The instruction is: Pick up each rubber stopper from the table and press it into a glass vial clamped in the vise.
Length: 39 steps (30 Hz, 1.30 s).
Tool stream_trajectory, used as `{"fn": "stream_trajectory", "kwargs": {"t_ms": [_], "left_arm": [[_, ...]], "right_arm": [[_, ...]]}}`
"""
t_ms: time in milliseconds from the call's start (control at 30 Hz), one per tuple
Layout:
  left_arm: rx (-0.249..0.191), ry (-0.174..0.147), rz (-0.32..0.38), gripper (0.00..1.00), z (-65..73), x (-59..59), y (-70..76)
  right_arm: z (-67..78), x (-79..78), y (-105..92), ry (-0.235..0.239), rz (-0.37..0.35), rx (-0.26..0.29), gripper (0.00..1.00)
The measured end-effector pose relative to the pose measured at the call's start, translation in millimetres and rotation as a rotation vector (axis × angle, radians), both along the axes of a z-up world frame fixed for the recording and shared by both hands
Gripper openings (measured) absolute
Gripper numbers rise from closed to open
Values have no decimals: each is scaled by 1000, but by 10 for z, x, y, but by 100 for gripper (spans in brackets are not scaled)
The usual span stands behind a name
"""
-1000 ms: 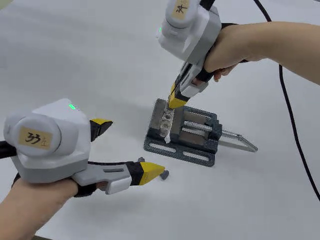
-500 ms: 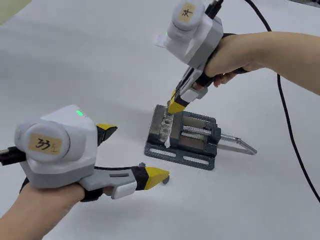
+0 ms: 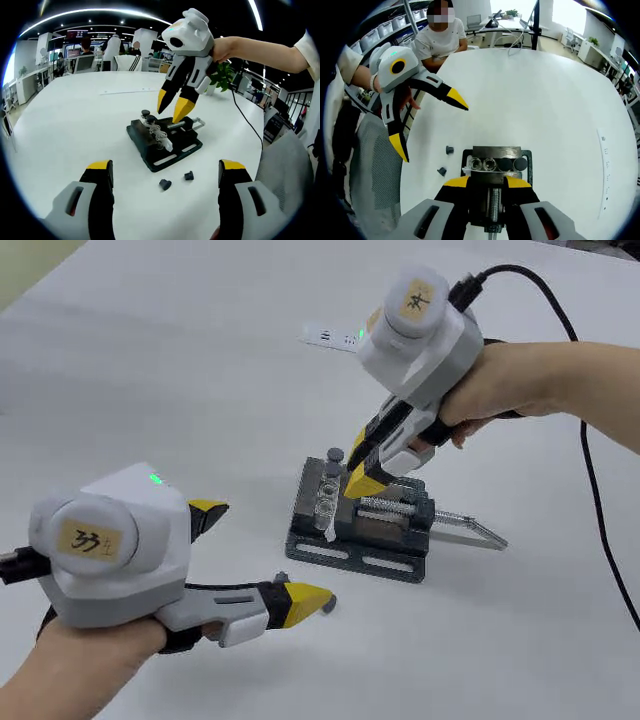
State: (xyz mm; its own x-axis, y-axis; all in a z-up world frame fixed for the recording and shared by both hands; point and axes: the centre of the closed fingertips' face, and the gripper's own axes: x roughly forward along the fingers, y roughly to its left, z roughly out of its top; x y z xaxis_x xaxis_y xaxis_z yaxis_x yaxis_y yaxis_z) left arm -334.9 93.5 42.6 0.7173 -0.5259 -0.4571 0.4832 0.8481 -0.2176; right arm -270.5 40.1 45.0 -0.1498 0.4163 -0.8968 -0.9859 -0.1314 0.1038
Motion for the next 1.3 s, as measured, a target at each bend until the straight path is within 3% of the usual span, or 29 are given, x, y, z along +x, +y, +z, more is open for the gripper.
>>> {"fn": "stream_trajectory", "kwargs": {"t_ms": [233, 500, 733, 967, 1100, 1300], "left_arm": [[11, -9, -11, 85, 25, -22, 6], [39, -20, -26, 86, 54, -104, 97], [69, -23, -31, 86, 77, -182, 189], [93, -25, -38, 86, 94, -277, 236], [106, -18, -44, 86, 64, -331, 276], [109, -17, -48, 84, 42, -368, 288]], "right_arm": [[9, -146, -17, -35, -34, 94, 48], [-14, -258, -58, -100, -72, 155, 75], [-61, -442, -93, -107, -99, 191, 79], [-134, -642, -93, -98, -145, 228, 76], [-190, -705, -57, -110, -242, 285, 70], [-292, -809, -63, -114, -308, 329, 63]]}}
